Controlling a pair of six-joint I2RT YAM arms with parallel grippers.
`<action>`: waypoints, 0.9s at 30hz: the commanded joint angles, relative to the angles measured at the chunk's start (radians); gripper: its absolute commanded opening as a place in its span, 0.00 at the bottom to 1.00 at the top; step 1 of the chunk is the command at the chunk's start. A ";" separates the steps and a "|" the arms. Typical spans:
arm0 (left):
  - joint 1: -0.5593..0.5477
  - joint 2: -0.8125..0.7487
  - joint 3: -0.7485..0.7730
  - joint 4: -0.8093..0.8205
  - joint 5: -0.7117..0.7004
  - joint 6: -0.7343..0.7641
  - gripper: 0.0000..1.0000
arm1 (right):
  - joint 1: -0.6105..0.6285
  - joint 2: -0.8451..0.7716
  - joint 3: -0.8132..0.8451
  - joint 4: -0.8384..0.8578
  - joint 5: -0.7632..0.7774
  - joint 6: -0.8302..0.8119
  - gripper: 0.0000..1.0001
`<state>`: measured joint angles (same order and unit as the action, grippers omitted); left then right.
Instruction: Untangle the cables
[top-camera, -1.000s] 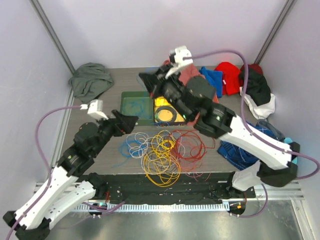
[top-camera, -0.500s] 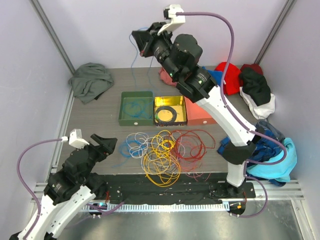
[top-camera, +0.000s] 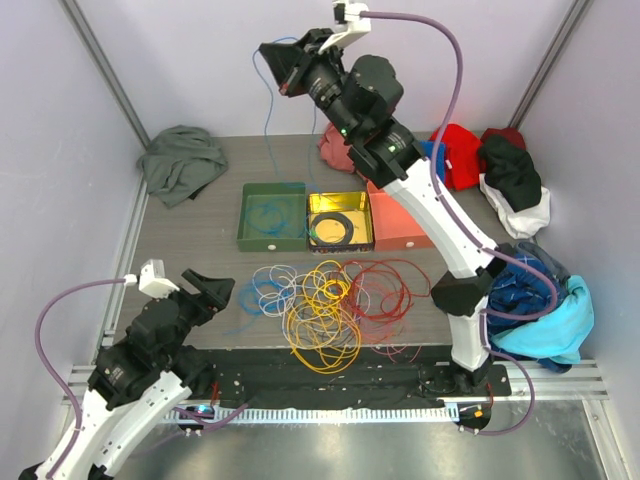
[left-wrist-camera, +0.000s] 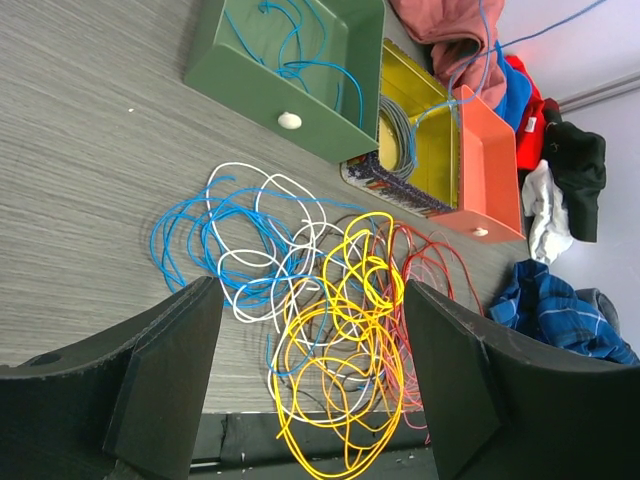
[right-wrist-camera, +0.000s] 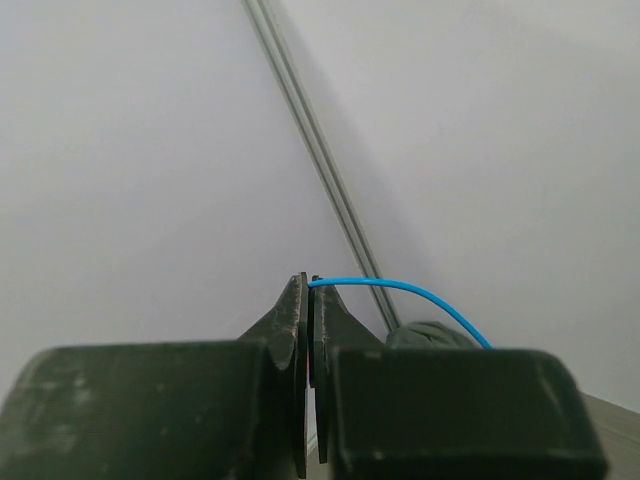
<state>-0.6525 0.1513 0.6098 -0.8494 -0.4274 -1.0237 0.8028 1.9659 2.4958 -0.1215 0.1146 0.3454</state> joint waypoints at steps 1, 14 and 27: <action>-0.001 0.008 -0.016 0.026 0.009 -0.027 0.77 | 0.007 0.033 0.008 0.086 -0.055 0.015 0.01; -0.001 -0.004 -0.039 0.036 0.041 -0.030 0.77 | 0.006 0.136 0.052 0.184 -0.055 0.043 0.01; -0.001 -0.005 -0.042 0.042 0.050 -0.026 0.77 | 0.006 0.077 -0.372 0.302 -0.084 0.112 0.01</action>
<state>-0.6525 0.1509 0.5709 -0.8455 -0.3817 -1.0451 0.8059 2.0892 2.2208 0.1062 0.0570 0.4210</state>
